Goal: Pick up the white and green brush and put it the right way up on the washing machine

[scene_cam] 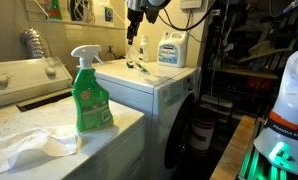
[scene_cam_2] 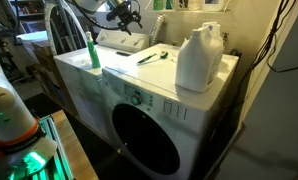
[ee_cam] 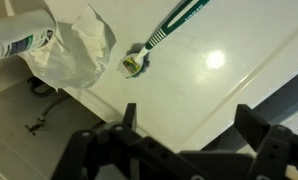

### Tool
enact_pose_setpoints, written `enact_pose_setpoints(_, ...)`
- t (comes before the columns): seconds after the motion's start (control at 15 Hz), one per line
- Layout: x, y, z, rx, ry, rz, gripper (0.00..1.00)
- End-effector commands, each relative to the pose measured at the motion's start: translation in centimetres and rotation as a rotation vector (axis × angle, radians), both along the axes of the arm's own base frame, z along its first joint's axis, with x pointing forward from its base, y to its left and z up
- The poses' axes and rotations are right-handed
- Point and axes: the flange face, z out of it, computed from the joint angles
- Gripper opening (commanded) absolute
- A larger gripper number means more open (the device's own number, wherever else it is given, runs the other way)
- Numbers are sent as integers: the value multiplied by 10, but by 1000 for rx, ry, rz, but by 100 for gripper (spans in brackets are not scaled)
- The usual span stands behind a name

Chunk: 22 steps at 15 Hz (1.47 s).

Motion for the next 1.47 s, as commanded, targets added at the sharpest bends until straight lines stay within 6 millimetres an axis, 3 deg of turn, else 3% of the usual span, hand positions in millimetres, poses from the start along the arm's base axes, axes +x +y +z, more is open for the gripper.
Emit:
enact_pose_setpoints(0.0,-15,-30,35,53,-23,-98,100)
enact_pose_setpoints(0.2,-22,-44,56,64,-60,-108,100)
enact_pose_setpoints(0.27,-11,-36,50,46,-61,-90,100)
enact_pose_setpoints(1.4,-11,-34,51,46,-63,-87,100)
